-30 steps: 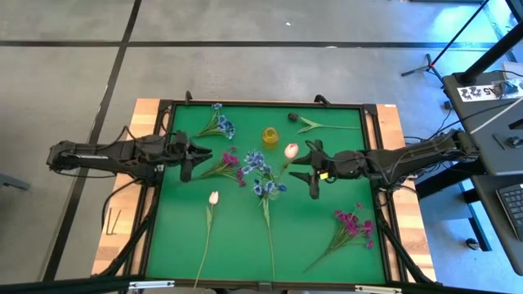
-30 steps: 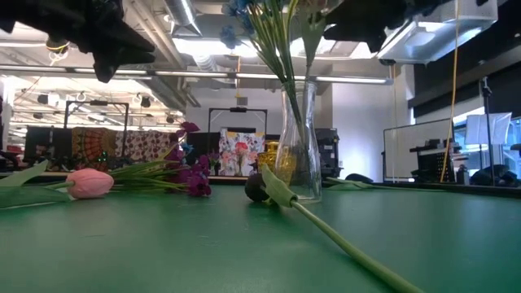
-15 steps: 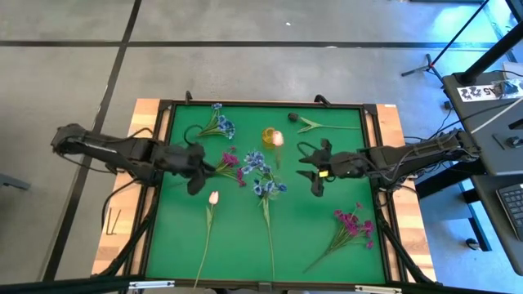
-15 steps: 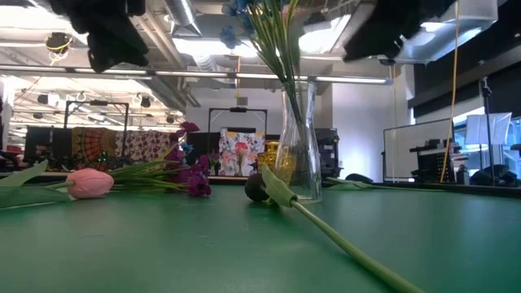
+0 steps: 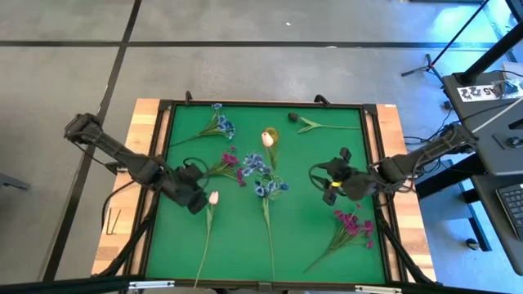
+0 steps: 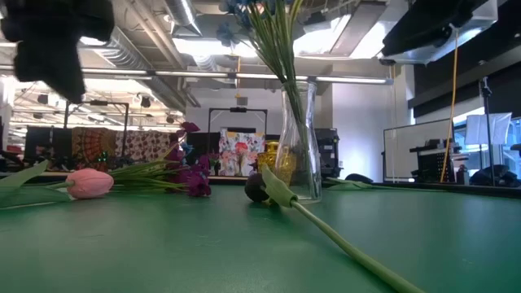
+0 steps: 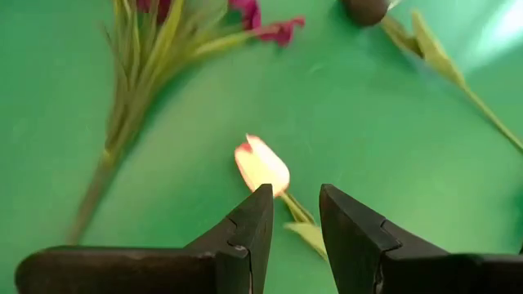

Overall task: Sort flowers into vase by color
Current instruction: Put the pink flower into the transparent vase

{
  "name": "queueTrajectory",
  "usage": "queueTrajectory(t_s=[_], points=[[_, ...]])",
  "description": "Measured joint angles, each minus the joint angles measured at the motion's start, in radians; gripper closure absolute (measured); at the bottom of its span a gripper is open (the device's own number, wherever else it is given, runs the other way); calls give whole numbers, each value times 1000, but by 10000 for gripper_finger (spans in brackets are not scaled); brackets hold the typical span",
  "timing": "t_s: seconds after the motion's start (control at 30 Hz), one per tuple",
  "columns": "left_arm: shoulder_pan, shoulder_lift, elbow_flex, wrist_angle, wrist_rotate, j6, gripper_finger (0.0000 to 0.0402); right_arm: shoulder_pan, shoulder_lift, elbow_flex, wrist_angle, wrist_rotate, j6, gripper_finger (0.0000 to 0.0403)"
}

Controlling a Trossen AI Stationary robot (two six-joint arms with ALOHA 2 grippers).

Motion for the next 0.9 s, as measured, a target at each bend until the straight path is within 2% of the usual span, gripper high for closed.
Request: queueTrajectory(t_s=[0.13,0.37,0.53,0.73,0.9], points=[[-69,101,0,39,-3,-82,303,51,-3,0,-1,55,21,221],[-145,278,-2,142,54,-236,303,61,-3,0,0,65,46,221],[-190,348,-2,238,77,-287,303,61,-3,0,2,67,46,221],[-218,411,-2,239,80,-363,303,61,-3,0,5,67,50,221],[-218,460,-2,313,113,-336,303,61,-3,0,19,67,50,221]])
